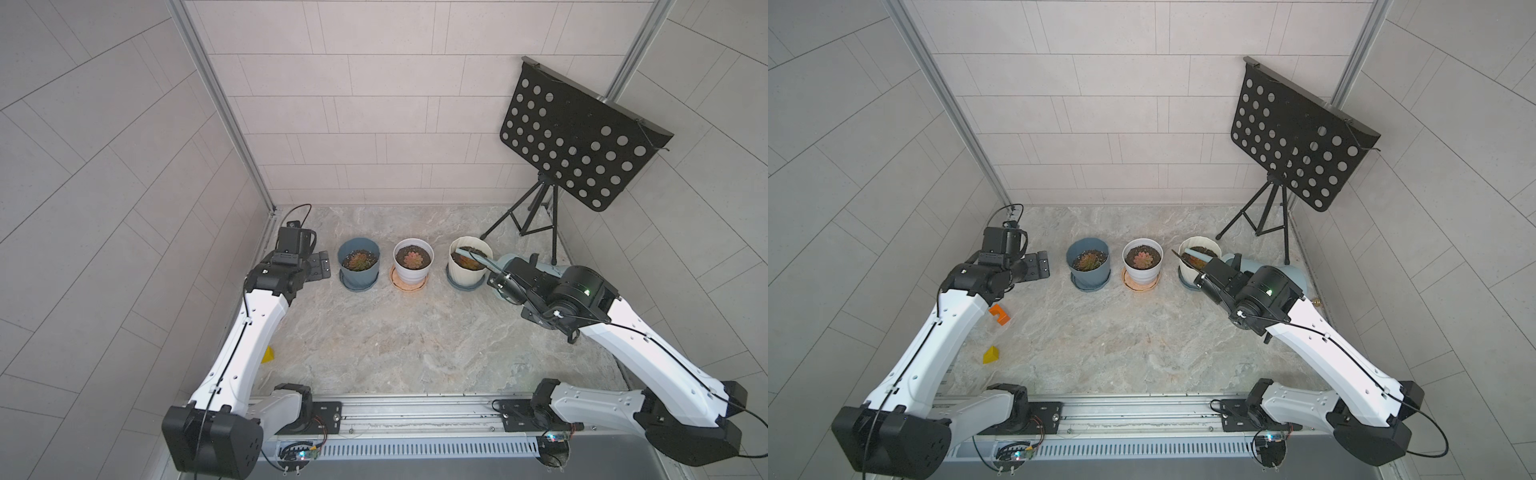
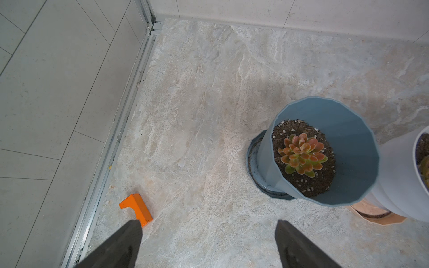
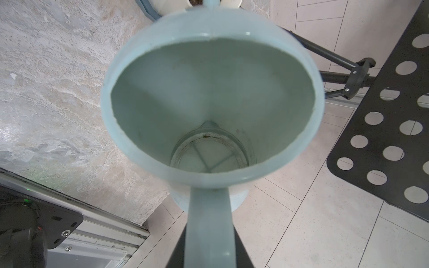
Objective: Water the succulent around the soil edge
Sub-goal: Water the soil of the potted plant with water.
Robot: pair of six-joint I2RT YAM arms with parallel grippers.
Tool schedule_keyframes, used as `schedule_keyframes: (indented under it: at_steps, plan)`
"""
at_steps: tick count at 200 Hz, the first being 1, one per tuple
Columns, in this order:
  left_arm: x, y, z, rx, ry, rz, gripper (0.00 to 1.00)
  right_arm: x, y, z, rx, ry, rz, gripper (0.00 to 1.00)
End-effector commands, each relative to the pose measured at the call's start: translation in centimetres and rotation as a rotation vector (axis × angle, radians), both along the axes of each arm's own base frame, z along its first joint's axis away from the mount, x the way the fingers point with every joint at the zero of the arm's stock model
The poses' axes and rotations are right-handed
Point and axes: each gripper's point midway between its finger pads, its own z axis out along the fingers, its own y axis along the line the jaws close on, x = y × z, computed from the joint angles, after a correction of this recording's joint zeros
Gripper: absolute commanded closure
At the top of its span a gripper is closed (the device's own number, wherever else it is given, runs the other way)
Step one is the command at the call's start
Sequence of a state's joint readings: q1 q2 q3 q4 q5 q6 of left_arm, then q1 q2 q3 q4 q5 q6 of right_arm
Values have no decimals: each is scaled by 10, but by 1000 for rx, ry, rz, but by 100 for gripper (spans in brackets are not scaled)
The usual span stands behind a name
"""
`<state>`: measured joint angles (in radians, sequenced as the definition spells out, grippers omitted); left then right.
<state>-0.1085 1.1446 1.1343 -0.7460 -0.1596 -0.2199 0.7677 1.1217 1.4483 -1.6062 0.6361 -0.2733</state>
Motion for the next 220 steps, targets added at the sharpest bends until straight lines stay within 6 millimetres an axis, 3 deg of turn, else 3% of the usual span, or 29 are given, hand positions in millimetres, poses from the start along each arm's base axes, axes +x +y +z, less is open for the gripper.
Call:
schedule_keyframes:
  at_steps: [1,220]
  plan:
    - [0,3,2,-3,-12,10,3,-27,-28,-1,-135,111,23,100]
    - [1,7,1,7,-14,23,3,-50,-46,-12,-118,116,70,100]
